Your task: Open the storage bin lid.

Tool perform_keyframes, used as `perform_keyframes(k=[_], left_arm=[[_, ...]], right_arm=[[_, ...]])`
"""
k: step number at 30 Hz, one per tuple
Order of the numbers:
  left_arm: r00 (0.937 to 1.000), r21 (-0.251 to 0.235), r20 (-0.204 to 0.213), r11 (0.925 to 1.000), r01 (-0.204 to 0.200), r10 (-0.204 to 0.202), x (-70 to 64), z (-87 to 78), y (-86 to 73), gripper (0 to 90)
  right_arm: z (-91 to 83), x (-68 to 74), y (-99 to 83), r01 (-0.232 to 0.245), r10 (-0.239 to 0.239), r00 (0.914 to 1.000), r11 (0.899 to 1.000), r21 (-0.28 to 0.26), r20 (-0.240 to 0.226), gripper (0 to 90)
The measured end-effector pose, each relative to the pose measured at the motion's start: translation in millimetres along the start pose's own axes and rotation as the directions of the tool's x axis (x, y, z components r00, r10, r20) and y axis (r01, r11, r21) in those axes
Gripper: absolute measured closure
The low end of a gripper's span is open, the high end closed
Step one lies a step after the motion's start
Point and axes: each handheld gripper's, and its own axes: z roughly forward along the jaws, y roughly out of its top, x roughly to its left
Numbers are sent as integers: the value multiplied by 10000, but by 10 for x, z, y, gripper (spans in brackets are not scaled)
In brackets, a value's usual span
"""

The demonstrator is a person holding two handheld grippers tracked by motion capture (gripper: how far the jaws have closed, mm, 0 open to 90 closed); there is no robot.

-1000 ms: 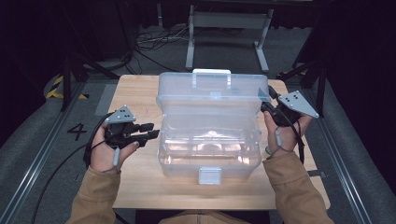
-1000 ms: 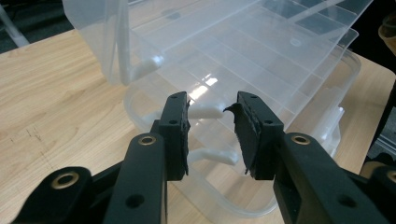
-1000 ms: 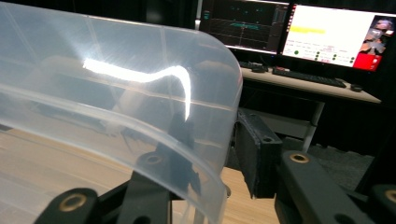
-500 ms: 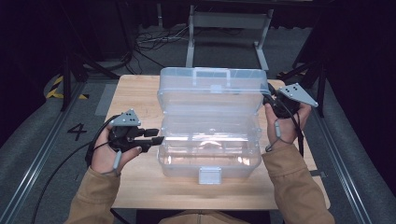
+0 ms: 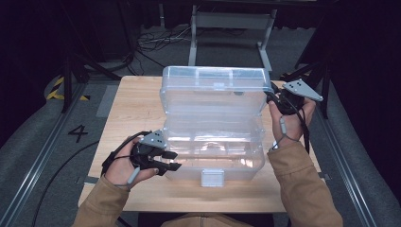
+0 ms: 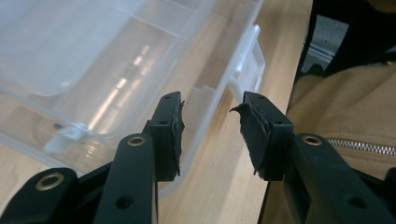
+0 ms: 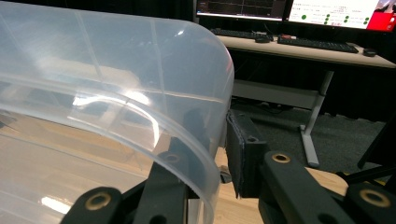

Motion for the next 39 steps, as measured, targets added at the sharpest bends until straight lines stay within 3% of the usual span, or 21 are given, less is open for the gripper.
perform_keyframes(k=[11, 19, 25, 28, 39], left_arm=[[9989, 1144, 439, 9934, 96, -147, 42, 298, -58, 594], [9987, 1518, 423, 9882, 210, -277, 96, 407, -102, 611], [9998, 2084, 0, 9779, 188, -192, 131, 461, -137, 670], [9996, 1874, 84, 9819, 255, -276, 164, 462, -159, 738], [9994, 1660, 342, 9861, 48, -107, 193, 509, -191, 749]], right_arm=[[26, -18, 18, -52, 53, 9999, 10000, 80, -117, 770], [52, -22, 15, -132, 132, 9998, 9999, -36, -121, 767], [66, -31, 17, -179, 179, 9997, 9998, -19, -142, 767], [70, -34, 18, -203, 202, 9997, 9998, -15, -156, 767], [90, -39, 27, -213, 213, 9997, 9998, 22, -140, 768]])
